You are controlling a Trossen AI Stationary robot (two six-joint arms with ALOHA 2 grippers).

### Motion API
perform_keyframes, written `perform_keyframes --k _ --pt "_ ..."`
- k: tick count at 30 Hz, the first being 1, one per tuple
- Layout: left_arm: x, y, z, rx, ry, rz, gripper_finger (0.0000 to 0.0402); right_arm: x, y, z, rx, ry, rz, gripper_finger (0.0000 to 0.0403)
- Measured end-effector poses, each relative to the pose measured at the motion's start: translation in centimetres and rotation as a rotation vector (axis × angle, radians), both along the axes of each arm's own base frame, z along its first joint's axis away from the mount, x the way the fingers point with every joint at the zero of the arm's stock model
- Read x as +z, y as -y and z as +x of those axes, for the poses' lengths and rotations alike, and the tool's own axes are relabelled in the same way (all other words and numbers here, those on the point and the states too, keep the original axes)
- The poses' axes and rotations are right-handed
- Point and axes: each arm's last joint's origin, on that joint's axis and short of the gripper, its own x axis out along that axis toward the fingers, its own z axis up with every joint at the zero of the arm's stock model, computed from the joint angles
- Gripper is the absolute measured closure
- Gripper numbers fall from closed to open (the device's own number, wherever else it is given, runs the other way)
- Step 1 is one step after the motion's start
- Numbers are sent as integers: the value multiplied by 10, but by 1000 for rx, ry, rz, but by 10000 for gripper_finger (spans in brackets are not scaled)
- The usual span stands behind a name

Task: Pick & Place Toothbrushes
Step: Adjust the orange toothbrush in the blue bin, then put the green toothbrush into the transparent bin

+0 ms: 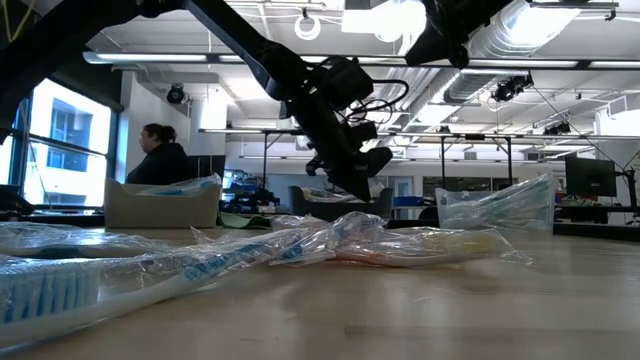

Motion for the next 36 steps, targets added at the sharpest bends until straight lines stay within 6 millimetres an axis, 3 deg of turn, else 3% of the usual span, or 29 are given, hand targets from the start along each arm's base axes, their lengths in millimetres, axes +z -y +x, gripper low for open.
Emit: perform_keyframes --k 15,28,36 --pt "7 -7 3 24 36 106 401 -2 -1 -1 0 -14 12 341" --pt "10 -48 -12 97 60 124 401 -2 -1 -1 0 -16 13 341" --pt "10 -48 -11 -30 113 16 401 -2 -1 -1 0 -20 16 341"
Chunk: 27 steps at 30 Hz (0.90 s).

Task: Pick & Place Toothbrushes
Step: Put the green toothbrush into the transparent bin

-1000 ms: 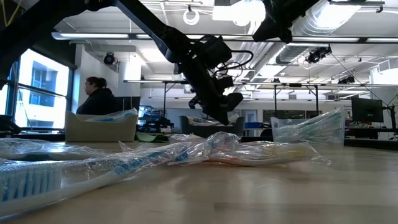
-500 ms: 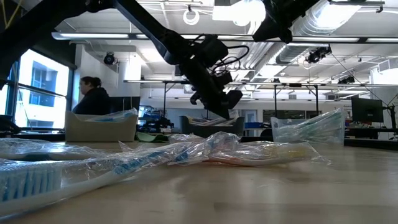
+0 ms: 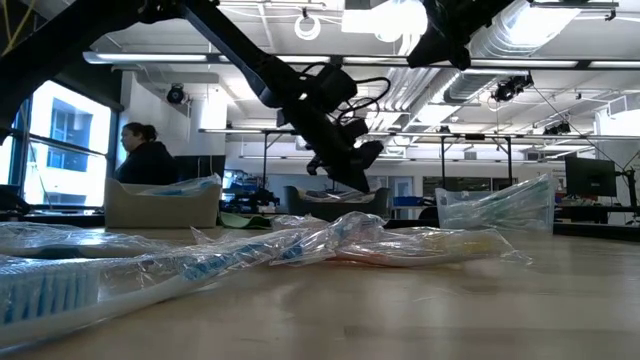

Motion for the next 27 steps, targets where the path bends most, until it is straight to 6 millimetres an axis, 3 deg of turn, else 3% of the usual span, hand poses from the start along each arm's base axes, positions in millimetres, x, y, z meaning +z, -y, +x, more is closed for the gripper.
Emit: perform_keyframes --k 6,11,19,27 --pt "16 12 -2 -66 24 -58 401 -2 -1 -1 -3 -25 18 341" --pt "46 20 -11 -84 43 -38 401 -3 1 -3 -12 -27 21 341" --pt "106 32 -43 -128 74 -20 401 -4 1 -3 -8 -36 27 341" --pt "144 46 -71 -193 88 -25 401 -8 -2 -6 4 -91 49 341"
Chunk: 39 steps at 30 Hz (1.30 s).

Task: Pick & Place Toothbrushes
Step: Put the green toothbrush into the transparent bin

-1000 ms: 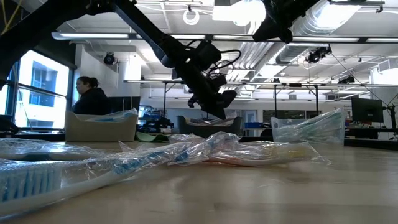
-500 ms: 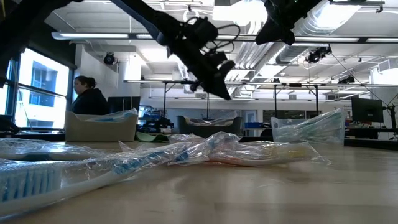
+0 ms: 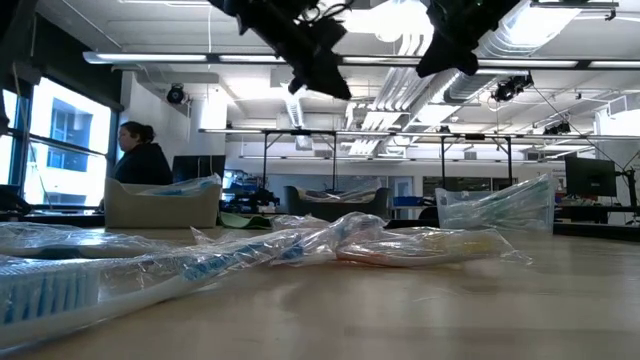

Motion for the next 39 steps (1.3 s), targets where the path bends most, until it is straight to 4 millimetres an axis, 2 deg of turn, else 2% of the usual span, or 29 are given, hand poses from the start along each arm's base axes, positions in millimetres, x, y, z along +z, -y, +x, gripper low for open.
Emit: perform_keyframes --k 7,11,15,19,28,39 --pt "13 9 -10 -23 14 -12 401 -1 -1 -1 1 -14 11 341" --pt "7 21 -6 -39 -15 -43 401 -1 -1 -1 7 -16 3 341" --pt "-9 41 5 -76 55 -53 401 -1 -1 -1 17 -21 -9 341" --pt "-19 52 5 -49 79 -59 401 -1 -1 -1 17 -20 -10 341" --pt "-3 56 -20 -7 90 34 402 -1 -1 -1 16 -19 -11 341" --pt "-2 56 -60 21 95 61 402 -1 -1 0 7 -16 -5 341"
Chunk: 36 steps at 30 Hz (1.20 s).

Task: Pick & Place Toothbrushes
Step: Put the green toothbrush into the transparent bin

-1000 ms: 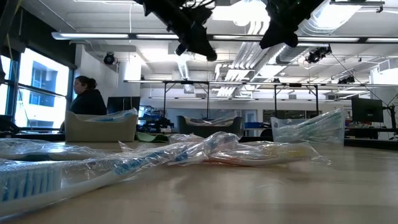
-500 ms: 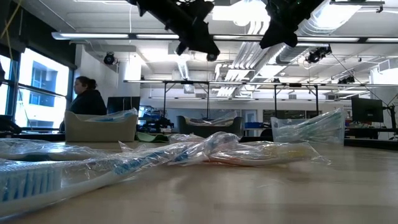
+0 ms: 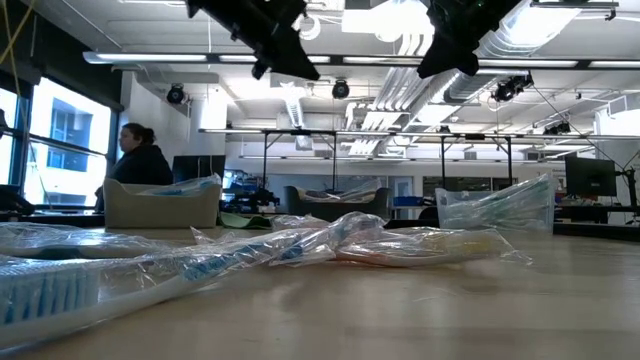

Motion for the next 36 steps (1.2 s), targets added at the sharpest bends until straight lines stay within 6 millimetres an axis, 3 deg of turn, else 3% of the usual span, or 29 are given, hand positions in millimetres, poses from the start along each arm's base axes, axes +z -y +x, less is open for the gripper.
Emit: perform_keyframes --k 10,22,36 --pt "5 1 -43 38 36 18 402 0 0 0 -1 3 -2 341" --pt "12 19 -94 29 106 76 402 3 1 2 -17 37 -4 341" --pt "19 46 -171 36 203 91 402 5 2 3 -29 67 -6 341"
